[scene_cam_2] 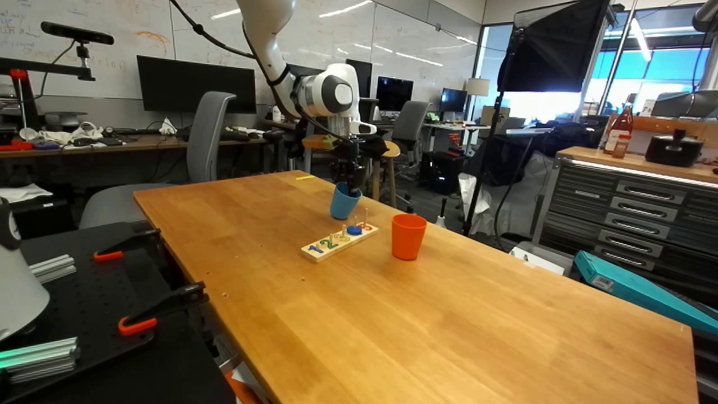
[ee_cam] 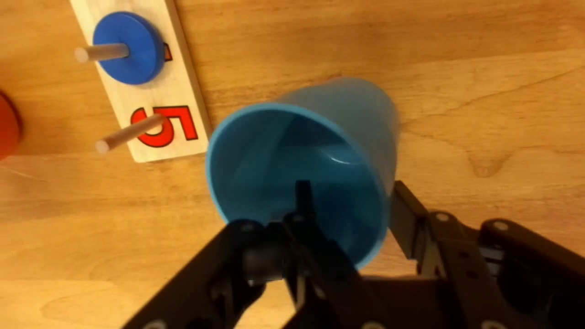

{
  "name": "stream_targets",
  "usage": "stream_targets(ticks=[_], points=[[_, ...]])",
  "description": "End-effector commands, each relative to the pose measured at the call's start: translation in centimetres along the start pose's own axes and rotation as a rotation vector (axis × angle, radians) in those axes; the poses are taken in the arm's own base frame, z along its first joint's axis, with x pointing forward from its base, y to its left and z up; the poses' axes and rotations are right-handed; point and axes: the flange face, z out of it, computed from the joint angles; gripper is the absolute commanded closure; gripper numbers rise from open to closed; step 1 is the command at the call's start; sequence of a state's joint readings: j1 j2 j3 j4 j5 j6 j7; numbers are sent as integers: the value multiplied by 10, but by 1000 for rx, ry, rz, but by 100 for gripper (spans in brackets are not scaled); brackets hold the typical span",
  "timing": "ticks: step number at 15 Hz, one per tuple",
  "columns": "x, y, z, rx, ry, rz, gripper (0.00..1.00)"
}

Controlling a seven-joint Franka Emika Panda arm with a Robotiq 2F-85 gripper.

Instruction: Put the blue cup in the orange cup

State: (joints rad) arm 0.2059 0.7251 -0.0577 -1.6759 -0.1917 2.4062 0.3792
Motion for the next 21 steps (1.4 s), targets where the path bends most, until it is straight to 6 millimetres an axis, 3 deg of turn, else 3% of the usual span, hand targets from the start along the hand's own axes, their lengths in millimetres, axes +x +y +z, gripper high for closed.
stream_targets(ticks=[1,3,7,11,13,17,21], points=[[12,8,-8,17,-26,7,85],[13,10,-13,17,-31,4,99],[13,10,-23,15,-31,-10,99],[11,22,-57,-9,0,0,99],[12,45,-74,-41,18,25,99],[10,113,-95,-104,25,101,99],[5,175,-96,-139,34,175,99]])
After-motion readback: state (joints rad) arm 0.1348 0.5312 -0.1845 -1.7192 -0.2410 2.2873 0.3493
